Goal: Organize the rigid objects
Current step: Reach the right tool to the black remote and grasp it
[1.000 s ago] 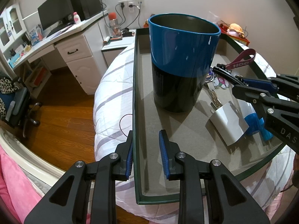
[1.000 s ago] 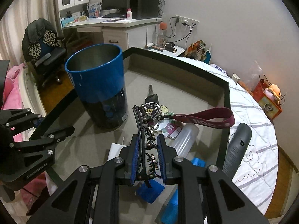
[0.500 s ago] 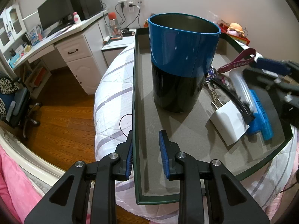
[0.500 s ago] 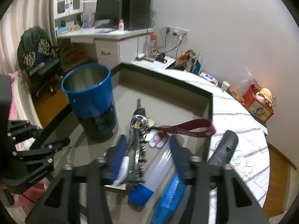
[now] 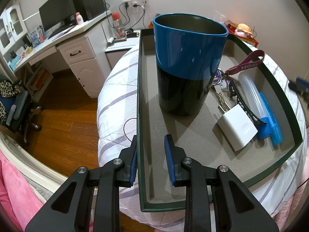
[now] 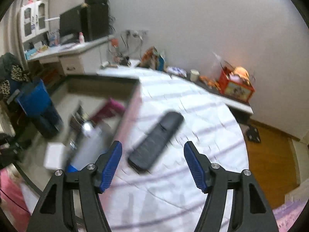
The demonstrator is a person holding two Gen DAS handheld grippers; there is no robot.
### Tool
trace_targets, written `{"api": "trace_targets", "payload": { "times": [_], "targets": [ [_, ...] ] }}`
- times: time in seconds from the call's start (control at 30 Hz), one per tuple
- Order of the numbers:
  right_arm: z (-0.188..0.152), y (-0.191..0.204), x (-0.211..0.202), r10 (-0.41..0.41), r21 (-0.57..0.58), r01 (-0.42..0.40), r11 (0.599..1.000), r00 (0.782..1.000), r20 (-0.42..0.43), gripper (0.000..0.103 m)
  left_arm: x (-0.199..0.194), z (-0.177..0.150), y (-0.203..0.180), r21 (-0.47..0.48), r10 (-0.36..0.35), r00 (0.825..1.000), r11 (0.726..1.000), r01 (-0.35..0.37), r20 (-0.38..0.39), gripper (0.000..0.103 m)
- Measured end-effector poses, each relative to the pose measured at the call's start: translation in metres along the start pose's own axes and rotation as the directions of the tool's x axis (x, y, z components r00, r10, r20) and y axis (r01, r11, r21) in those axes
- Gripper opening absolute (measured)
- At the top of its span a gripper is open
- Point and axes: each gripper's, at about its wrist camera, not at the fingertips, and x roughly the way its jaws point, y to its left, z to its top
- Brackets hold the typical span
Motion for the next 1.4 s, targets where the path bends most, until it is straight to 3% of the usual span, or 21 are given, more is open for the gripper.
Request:
{"api": "trace_targets", "payload": {
  "times": [0.37, 0.7, 0.93, 1.07, 1.2, 1.4],
  "targets": [
    [-0.029, -0.003, 0.045, 0.048, -0.083, -0.059, 0.995, 0.990, -0.129, 0.068, 0.001, -0.001, 0.000, 0.001, 0.006, 1.000, 1.000, -0.006, -0.004, 0.024],
    [-0.030, -0.015, 0.051, 0.081, -0.071, -0.090, 0.993, 0.989, -0.122, 0.069, 0.003, -0.002, 0.000, 0.002, 0.016, 1.000, 1.000, -0.016, -0.006, 0.025],
    [-0.037, -0.047, 0.043, -0.007, 0.072, 0.016, 0.997, 0.992, -0.127, 0.071, 0.003, -0.002, 0.000, 0.003, 0.017, 1.000, 1.000, -0.017, -0.005, 0.025],
    [-0.033, -0.038, 0.036, 0.072, 0.061, -0.067, 0.996, 0.994, -0.085, 0.071, 0.003, -0.002, -0.001, 0.004, 0.022, 1.000, 1.000, -0.022, -0.007, 0.025],
    [-0.022, -0.025, 0.051, 0.089, 0.027, -0.087, 0.996, 0.992, -0.090, 0.071, 0.003, -0.002, -0.001, 0.004, 0.022, 1.000, 1.000, -0.022, -0.006, 0.025],
    [-0.018, -0.030, 0.065, 0.123, 0.065, -0.116, 0.991, 0.987, -0.101, 0.069, 0.003, -0.002, -0.001, 0.002, 0.019, 1.000, 1.000, -0.019, -0.007, 0.025]
  ]
}}
